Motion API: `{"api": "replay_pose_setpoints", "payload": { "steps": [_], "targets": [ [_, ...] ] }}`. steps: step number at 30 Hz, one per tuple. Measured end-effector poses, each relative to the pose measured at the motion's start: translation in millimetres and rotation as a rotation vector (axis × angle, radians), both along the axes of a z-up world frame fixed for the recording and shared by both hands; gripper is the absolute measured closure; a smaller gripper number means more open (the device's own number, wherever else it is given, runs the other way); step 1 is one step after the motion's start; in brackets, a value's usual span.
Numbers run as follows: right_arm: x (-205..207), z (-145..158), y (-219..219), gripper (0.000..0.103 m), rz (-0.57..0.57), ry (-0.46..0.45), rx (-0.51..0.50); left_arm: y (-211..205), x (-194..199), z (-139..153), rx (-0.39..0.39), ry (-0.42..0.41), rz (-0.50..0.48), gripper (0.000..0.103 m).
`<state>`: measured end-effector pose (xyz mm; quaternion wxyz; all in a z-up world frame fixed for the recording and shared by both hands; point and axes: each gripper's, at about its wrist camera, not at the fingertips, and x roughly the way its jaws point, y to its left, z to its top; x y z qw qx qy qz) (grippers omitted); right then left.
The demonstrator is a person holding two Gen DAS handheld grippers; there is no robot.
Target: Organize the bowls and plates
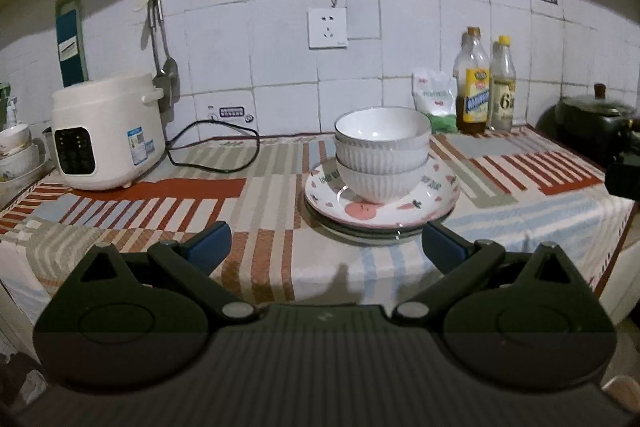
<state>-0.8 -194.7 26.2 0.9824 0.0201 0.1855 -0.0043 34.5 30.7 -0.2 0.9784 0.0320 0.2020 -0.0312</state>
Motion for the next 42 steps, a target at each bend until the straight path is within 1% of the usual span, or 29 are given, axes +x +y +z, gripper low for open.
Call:
{"api": "replay_pose_setpoints", "payload": {
  "steps": [5,14,24,36,42],
  "targets": [
    [-6,-2,8,0.0,0.012,0.025,-0.019,-1,-7,-1,-0.008,0.003,-0.04,0.0],
    [-17,-1,19,0.0,0.019,0.005,-0.054,-3,-17,-1,-0.003,-0.01,-0.065,0.0],
    [-18,-3,21,0.0,0.009,-0.021,-0.064,-3,-20,1,-0.022,-0.017,-0.054,0.0],
    [-19,-7,18,0.0,-0.019,-0.061,-0.083,-8,-22,-2,-0.008,-0.028,-0.041,0.0],
    [-21,-9,18,0.0,-0.034,-0.08,-0.1,-9,-21,-3,-0.015,-0.031,-0.028,0.0]
  ]
}}
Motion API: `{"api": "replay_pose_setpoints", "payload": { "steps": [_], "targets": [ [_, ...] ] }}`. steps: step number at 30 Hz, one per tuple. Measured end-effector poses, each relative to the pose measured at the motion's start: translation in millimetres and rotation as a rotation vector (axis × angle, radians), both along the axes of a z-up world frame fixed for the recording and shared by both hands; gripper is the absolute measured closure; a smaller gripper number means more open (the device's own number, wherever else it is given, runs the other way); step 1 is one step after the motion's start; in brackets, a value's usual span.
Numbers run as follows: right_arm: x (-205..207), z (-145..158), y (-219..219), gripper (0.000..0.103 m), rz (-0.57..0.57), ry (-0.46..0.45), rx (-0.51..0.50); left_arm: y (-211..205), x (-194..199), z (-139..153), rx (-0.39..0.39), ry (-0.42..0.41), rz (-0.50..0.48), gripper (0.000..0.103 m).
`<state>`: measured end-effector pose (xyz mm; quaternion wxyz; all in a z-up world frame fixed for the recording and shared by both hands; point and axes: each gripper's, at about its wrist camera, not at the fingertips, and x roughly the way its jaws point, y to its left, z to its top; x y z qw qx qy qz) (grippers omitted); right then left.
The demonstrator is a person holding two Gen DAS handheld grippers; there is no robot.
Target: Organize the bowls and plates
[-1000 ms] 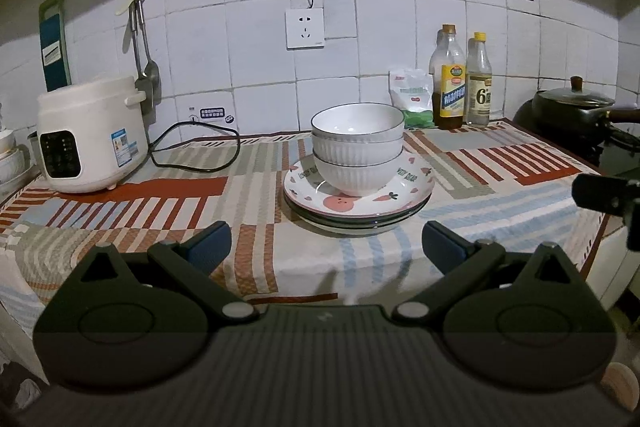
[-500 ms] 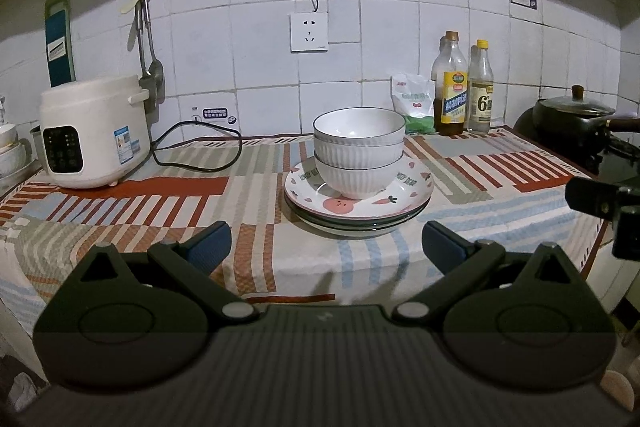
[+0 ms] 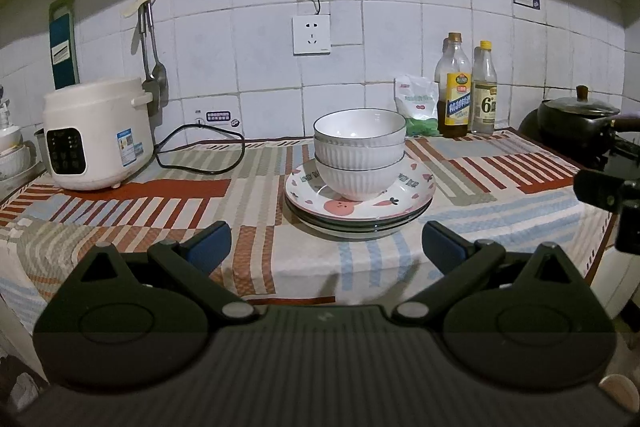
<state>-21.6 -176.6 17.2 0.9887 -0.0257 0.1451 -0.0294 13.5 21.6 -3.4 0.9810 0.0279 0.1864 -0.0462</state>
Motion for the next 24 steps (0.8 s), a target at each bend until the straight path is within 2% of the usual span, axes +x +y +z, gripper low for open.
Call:
{"api": "replay_pose_setpoints", "payload": {
  "steps": [5,24],
  "targets": [
    [0.7,-2.6,4.0,0.0,-0.009,0.0,-0.023,-2.2,2.1,-2.2,0.007,0.003,0.006,0.0],
    [2.1,-6.5,1.9,0.0,-0.032,0.021,0.012,-3.7,1.1,-7.7,0.003,0.007,0.01,0.0]
  ]
}}
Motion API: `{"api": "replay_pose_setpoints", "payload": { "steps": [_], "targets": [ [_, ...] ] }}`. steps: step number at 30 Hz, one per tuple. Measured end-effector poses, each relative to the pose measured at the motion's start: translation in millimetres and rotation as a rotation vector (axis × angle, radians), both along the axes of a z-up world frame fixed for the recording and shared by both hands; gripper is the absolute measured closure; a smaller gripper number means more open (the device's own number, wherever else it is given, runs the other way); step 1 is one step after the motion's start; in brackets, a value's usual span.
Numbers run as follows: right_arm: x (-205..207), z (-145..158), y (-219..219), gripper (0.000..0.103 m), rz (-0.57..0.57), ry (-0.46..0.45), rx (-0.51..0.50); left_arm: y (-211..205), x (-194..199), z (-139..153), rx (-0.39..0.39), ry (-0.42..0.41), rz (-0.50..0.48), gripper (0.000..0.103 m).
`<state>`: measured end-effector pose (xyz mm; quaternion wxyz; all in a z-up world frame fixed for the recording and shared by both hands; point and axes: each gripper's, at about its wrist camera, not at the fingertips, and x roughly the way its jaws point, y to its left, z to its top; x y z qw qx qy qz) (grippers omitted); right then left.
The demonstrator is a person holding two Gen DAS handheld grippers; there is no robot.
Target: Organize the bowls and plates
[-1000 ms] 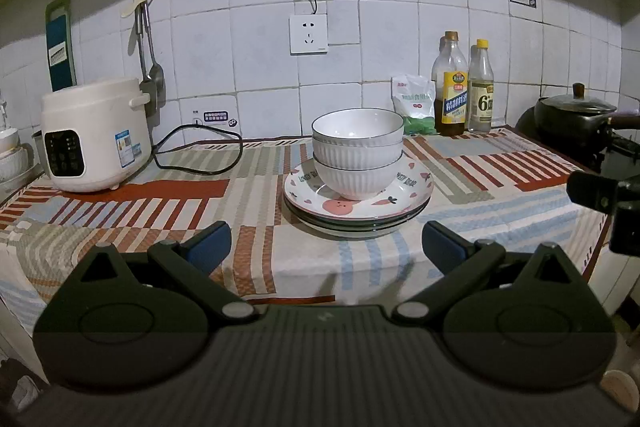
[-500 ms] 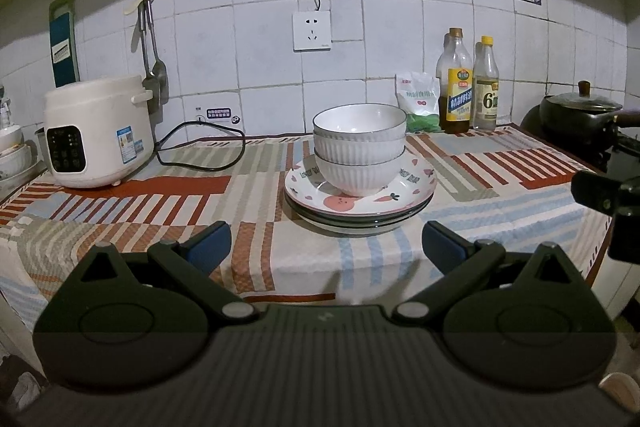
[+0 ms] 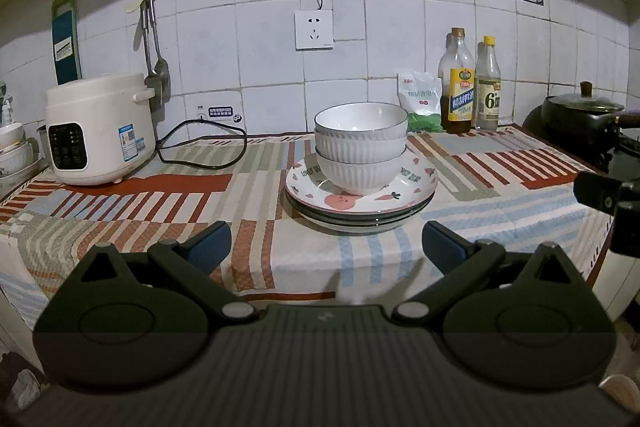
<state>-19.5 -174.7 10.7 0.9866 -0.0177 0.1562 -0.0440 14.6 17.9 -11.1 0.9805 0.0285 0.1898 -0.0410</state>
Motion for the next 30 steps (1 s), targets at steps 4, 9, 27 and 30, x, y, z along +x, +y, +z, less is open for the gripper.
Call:
{"api": "replay_pose_setpoints", "payload": {
  "steps": [4,9,27,30],
  "targets": [
    [0.2,-0.8,0.0,0.0,0.0,0.004,0.002,-0.6,-1.4,-0.4,0.004,-0.001,-0.004,0.0],
    [0.3,-1.4,0.3,0.0,0.001,0.007,0.002,-0.3,-2.4,0.3,0.005,-0.011,-0.01,0.0],
    [3.3,-4.7,-1.9,0.0,-0.011,0.023,0.004,1.1,-5.0,0.2,-0.003,-0.024,0.002,0.0],
    [3.5,-4.7,-2.1,0.0,-0.011,0.023,0.004,0.9,-5.3,0.5,-0.002,-0.023,0.002,0.0]
  ]
}}
